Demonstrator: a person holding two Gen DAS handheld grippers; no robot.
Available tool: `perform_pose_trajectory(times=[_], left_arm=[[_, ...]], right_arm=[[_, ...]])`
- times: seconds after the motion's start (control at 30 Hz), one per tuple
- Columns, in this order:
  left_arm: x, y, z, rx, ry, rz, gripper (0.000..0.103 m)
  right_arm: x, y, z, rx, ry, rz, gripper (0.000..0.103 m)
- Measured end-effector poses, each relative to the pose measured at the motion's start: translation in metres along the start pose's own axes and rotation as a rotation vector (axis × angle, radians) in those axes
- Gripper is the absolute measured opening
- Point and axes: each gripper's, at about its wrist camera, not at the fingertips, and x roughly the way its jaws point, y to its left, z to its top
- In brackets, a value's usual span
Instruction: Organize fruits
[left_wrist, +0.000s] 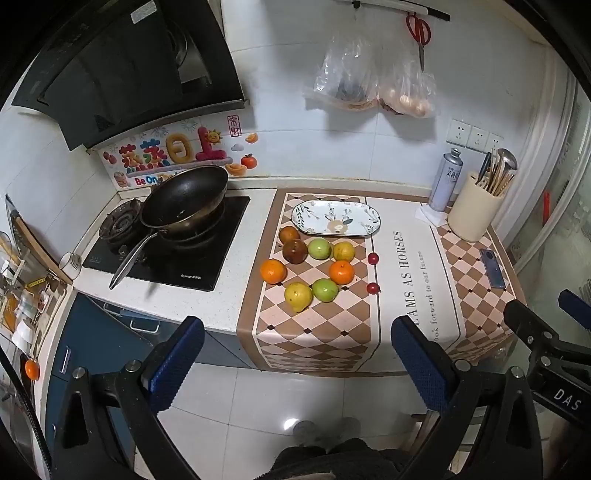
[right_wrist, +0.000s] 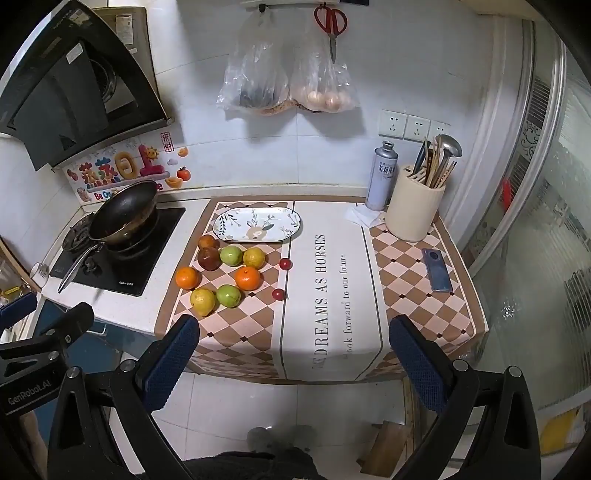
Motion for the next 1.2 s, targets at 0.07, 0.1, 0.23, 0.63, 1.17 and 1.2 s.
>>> perform_pose_trajectory(times=[0.07,0.1,0.23,0.63,1.17,1.2], left_arm=[[0.000,0.000,0.000,-0.002,0.001,0.000,0.103],[0.000,0.001,0.000,-0.003,0.002,0.001,0.103],[-0.003,0.004,0.006,-0.003,0.000,0.002,0.103],[-0.005,0.010,0.011,-0.005,-0.004,-0.001,0.103],[-0.005,0.014,0.018,-0.011,-0.003,-0.001,0.103],[-0.005,0.013,0.017,-0.010,-0.004,0.000,0.103]], right_arm=[[0.000,0.003,0.000,0.002,-0.003,-0.002,0.103],[0.000,0.002,0.000,0.001,-0.003,-0.001,0.103],[-0.003,0.006,-0.001,-0.001,-0.003,0.000,0.103],[-0.003,-0.002,0.005,0.003,-0.002,0.009,0.103],[0.003,0.016,0.004,-0.008,-0.002,0.006,0.103],[0.004,0.009,0.004,-0.006,-0.001,0.005,0.103]])
